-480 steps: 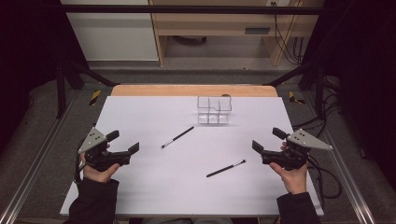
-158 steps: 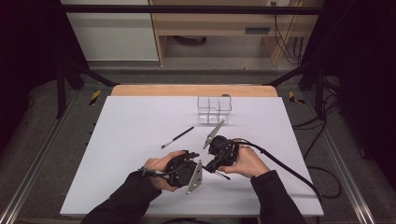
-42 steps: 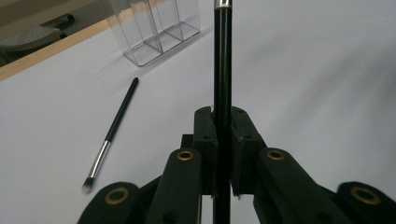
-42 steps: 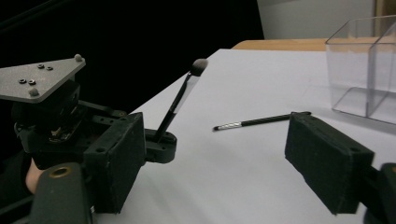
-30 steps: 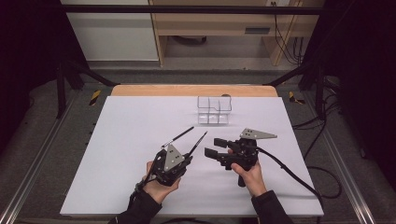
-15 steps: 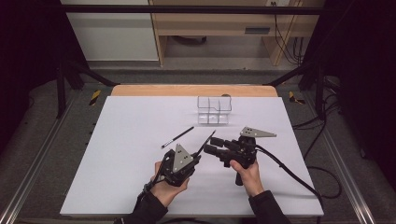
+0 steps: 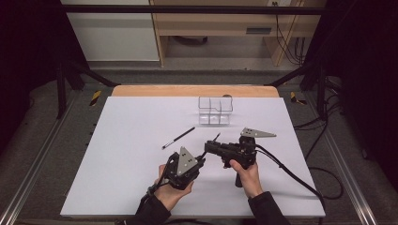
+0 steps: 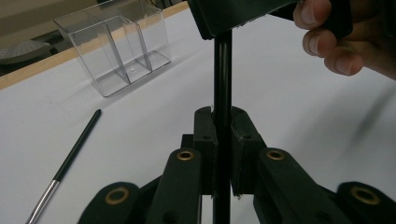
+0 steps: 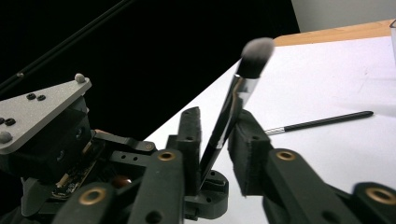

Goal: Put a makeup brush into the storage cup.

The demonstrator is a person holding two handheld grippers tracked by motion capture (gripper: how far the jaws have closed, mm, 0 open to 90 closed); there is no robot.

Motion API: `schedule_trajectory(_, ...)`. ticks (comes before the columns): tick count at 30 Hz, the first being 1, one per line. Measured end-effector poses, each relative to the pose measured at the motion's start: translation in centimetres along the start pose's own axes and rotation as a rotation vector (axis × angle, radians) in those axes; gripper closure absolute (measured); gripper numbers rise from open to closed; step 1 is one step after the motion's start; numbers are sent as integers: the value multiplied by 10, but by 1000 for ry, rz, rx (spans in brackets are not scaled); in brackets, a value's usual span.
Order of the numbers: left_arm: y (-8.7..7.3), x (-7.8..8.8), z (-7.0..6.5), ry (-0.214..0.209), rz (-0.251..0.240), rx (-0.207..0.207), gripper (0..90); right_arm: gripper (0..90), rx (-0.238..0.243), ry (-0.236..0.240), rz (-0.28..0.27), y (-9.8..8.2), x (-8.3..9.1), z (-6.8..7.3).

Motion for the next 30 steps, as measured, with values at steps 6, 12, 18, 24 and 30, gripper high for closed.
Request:
schedule_trajectory(6,0,0,-2,-4,-2,-3,832,812,-5,30,7,0,1,2)
schedule_trajectory(12,-1,-1,-3,-10,5,-11,830,831,5,54,8,0,1,4)
schedule_trajectory(18,-1,-1,-4,-23,1,-5,786,833,25,48,3,0,3,5)
schedule_trajectory(24,-2,2,0,-59,-4,-6,643,832,80,-36,-16,3,10,2)
schedule_trajectory(30,-3,8,11,-84,-20,12,481,832,116,-116,-23,6,18,-1)
Point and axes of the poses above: each handheld gripper's, and its own axes: x roughly backward along the jaws, y roughly out of its top, z roughly to its left, the point moved 7 cm from there along -x, roughly forward along the jaws, and after that the axes turned 9 degrees about z, right-handed, at the moved point
